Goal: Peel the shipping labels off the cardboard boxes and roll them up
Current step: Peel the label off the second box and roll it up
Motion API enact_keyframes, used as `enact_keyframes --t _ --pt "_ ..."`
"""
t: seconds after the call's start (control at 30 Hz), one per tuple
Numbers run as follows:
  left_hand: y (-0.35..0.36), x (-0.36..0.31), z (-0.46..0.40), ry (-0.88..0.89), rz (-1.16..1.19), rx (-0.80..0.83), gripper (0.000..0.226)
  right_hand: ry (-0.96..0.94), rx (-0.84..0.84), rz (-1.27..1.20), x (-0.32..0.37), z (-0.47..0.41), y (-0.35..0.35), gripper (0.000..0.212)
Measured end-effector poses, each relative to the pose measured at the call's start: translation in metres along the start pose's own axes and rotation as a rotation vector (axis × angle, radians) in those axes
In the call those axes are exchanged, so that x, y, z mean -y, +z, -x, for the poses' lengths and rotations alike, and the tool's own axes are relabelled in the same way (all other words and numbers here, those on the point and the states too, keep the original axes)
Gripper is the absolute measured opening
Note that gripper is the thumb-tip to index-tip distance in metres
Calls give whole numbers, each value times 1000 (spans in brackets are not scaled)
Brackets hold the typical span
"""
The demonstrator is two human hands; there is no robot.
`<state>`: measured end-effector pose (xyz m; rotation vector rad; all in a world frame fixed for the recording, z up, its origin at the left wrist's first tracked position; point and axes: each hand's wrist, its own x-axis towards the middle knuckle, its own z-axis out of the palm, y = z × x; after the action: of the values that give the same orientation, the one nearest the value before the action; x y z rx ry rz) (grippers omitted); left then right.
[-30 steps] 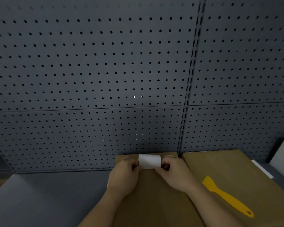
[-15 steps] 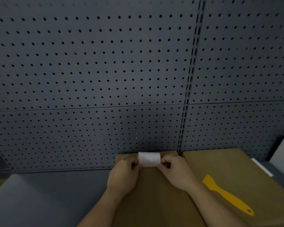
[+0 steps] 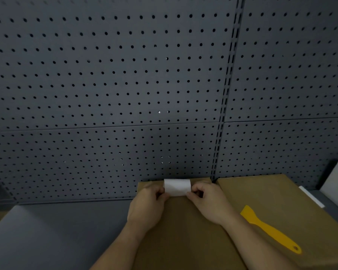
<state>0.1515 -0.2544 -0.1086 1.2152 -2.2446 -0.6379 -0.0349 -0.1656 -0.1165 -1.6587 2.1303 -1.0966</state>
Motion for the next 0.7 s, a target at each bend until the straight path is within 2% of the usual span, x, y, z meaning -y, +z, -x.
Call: enact_keyframes --t 0.2,0.37,0.7 --pt "-2 -1 1 8 6 -11 32 -10 -7 3 -1 -1 0 19" --pt "0 1 0 27 28 -23 15 -7 -12 10 0 0 0 18" --pt "2 5 -2 49 34 -32 13 0 -14 14 0 0 0 17"
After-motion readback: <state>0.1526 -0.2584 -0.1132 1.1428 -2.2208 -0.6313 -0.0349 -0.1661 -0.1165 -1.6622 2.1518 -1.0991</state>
